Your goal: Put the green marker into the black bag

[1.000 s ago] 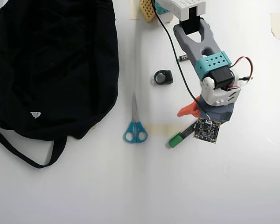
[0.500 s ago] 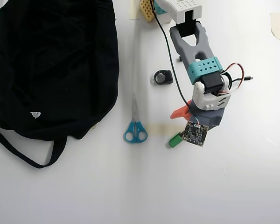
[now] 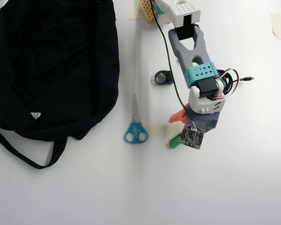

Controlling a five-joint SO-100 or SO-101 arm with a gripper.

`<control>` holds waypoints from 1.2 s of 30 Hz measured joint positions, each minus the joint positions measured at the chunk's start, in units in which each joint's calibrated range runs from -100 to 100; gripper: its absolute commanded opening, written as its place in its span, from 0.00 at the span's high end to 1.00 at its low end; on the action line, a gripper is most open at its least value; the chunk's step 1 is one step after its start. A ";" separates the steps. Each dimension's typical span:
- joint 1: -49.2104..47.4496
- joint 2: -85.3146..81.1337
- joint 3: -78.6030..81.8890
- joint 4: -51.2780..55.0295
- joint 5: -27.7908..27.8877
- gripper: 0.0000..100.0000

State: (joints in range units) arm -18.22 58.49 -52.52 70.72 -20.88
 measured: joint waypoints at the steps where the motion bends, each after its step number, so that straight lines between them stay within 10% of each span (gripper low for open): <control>1: 0.00 0.00 0.00 0.00 0.00 0.58; 36: -2.20 3.57 -2.20 -2.32 0.78 0.58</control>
State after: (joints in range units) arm -20.43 62.06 -54.72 68.40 -20.10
